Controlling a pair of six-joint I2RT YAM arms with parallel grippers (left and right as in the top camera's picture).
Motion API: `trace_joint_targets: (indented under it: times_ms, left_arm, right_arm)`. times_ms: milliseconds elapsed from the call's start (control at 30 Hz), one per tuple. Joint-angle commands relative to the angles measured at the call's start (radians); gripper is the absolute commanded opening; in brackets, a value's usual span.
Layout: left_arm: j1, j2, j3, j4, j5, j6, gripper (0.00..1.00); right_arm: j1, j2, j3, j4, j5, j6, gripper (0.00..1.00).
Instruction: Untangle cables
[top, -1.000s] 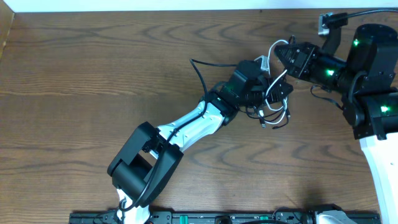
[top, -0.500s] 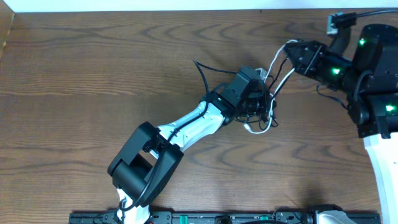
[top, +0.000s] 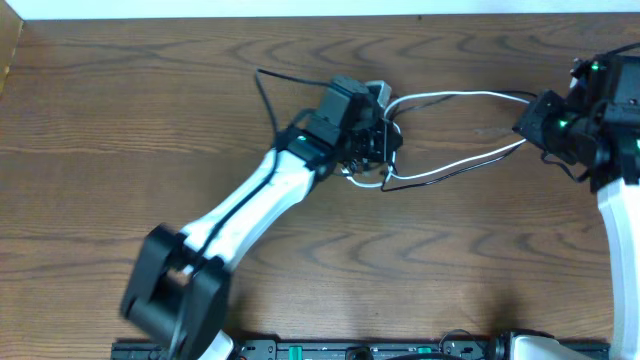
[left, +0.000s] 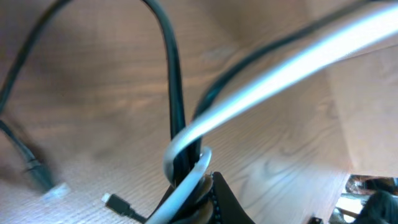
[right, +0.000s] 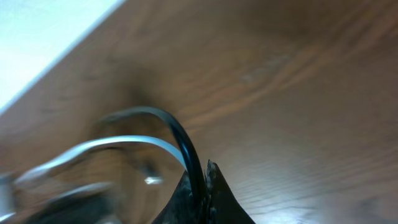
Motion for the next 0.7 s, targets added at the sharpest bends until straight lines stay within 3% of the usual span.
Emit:
trace_joint_targets:
  times_ms: [0,300,400,500,667]
  left_arm:
    - [0.034,-0.14,0.007,-0.027,-0.002,0.133,0.08]
    - [0.104,-0.325,0.007,-0.126,-0.002,0.184,0.07]
    - [0.106,-0.34,0.007,-0.154,0.057,0.184,0.07]
    - [0.105,-0.325,0.007,-0.166,0.241,0.203,0.08]
    - [0.105,-0.282,0.007,-0.171,0.449,0.271,0.26]
  right_arm:
    - [-0.01,0.086,0.011,0.001,0.075,-0.061,0.01]
    - [-0.016,0.278,0.011,0.047,0.075,-0.077,0.03]
    - [-0.016,0.315,0.011,0.058,0.048,-0.082,0.18]
    - [-0.008,0.343,0.011,0.08,-0.124,-0.185,0.47]
    - [0.009,0.345,0.011,0.095,-0.291,-0.315,0.69]
